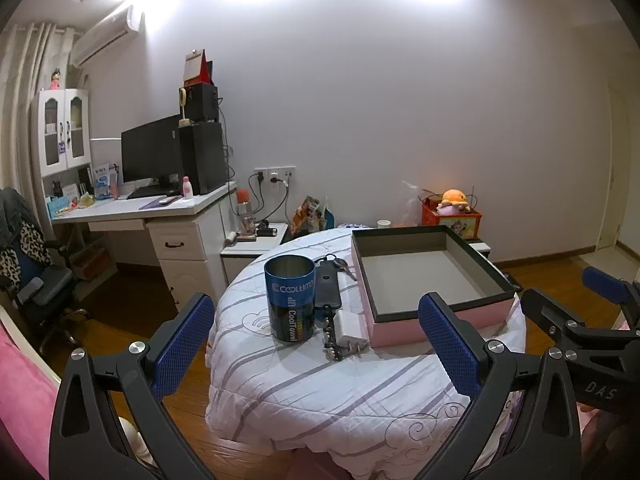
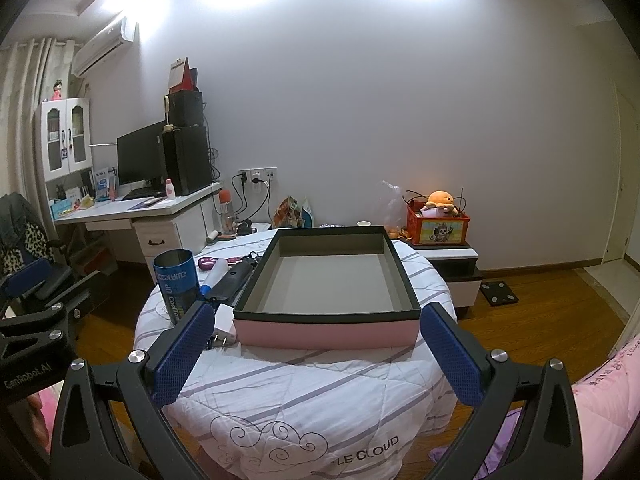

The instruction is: Organize rigid objects

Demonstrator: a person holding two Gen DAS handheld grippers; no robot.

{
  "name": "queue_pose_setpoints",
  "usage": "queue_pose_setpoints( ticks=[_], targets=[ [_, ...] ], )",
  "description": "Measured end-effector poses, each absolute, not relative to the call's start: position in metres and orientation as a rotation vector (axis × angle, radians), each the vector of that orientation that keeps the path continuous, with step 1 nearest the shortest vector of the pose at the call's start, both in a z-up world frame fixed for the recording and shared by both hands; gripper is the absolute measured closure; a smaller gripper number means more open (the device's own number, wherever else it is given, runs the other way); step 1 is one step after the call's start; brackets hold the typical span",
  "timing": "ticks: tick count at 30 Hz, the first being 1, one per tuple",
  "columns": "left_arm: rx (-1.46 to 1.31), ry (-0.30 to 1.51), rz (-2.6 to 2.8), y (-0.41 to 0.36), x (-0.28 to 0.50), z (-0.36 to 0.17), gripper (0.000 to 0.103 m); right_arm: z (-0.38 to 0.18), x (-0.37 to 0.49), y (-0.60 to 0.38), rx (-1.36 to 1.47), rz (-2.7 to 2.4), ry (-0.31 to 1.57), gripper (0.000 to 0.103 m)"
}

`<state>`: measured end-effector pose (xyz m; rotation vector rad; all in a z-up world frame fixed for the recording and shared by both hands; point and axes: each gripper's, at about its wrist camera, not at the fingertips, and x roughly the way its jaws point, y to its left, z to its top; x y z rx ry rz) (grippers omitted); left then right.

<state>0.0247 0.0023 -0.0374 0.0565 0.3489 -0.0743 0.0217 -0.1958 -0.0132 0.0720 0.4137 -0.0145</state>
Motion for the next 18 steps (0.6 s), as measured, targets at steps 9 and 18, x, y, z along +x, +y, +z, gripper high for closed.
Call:
queue_pose_setpoints(
  ticks=[9, 18],
  targets=[
    [0.056, 0.343, -0.063, 0.0045, 0.0231, -0.0374, 0.000, -0.0136, 0.0219, -0.1954, 0.072, -0.017, 0.411, 0.000],
    [0.064, 0.354, -0.067, 0.0053, 0.0229, -0.0402, 0.000, -0.0140, 0.0223, -0.1958, 0.072, -0.017, 0.412, 0.000]
  ],
)
